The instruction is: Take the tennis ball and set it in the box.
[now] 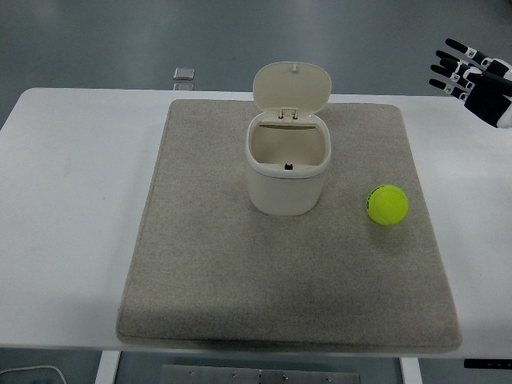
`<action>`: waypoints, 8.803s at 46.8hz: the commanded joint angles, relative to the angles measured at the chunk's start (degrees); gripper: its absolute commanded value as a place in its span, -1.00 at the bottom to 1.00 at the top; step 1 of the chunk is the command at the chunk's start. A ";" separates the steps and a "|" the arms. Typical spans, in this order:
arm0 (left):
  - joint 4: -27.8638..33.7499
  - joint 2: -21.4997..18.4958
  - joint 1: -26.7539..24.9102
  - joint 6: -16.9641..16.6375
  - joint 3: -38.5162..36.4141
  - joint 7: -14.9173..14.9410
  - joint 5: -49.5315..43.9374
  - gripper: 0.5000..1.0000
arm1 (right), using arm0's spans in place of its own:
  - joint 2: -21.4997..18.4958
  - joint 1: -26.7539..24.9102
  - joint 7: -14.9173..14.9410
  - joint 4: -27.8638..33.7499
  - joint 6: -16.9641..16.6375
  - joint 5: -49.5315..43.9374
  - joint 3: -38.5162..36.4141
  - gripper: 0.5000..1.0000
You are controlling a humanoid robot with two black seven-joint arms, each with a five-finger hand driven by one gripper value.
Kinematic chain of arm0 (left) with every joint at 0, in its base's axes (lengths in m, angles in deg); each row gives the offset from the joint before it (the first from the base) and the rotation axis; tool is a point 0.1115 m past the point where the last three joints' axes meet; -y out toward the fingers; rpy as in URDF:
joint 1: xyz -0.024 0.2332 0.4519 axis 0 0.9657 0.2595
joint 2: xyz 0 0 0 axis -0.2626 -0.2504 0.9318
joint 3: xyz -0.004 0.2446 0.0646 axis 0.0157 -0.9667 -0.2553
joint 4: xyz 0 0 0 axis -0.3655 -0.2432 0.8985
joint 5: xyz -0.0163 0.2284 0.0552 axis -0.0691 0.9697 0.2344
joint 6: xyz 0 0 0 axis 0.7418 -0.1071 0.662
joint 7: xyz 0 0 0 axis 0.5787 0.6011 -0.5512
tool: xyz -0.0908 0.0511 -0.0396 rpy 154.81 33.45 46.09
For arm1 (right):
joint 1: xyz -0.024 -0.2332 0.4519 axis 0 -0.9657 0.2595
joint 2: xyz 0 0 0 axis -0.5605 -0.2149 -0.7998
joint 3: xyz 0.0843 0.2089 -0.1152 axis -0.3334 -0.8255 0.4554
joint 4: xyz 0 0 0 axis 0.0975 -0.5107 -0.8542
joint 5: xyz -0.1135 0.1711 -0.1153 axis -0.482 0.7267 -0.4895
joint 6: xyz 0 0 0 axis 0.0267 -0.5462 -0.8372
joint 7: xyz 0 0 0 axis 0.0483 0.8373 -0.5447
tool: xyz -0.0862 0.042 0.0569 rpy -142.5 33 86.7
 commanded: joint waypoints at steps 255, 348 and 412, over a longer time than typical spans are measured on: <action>-0.09 0.00 0.00 -0.08 0.00 0.06 -0.02 0.97 | 4.28 5.71 17.40 -21.88 -9.72 -71.72 0.77 -1.00; -0.09 0.00 0.00 -0.08 0.00 0.06 -0.02 0.97 | 2.52 4.48 7.91 -19.16 -15.87 -47.92 1.91 0.61; -0.09 0.00 0.00 -0.08 0.00 -0.03 -0.02 0.97 | -5.12 -3.61 0.88 -4.92 3.20 1.23 1.30 0.63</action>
